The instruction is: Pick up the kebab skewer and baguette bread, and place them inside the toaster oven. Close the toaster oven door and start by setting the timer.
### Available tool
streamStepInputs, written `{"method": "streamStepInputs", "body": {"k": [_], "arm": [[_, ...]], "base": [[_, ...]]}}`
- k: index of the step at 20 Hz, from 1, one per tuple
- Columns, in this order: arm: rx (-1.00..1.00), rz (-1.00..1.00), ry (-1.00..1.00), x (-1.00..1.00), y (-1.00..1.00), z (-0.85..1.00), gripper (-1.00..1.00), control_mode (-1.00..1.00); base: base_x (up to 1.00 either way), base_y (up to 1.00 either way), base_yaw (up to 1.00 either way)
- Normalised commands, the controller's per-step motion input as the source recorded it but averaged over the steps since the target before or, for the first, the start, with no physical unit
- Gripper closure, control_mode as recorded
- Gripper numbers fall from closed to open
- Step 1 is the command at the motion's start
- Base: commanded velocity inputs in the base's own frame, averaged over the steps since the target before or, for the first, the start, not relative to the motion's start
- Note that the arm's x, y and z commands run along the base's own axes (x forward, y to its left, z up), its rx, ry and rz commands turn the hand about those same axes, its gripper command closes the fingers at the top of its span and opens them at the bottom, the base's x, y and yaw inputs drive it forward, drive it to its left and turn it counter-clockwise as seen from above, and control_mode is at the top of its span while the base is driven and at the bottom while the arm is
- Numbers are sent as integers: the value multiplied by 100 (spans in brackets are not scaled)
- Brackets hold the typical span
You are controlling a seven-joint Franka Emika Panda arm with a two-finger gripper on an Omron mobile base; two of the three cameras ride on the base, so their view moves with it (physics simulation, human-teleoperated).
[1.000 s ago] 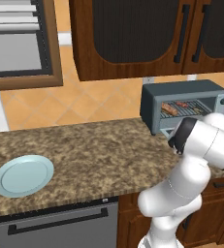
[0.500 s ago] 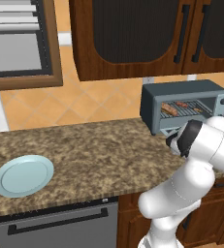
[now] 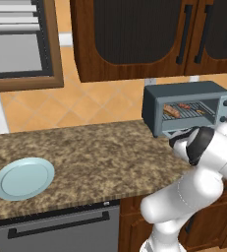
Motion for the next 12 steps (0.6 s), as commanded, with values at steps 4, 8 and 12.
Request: {"method": "streamStepInputs", "body": {"k": [4,8,12], "arm": [[0,0,-5,75,-8,100,-100,-100],[0,-1,-12,80,-7,99,-100,-100],[0,0,-11,87,-15,100,-100,-100]], "base": [[0,0,0],[0,0,0],[0,0,0]]}}
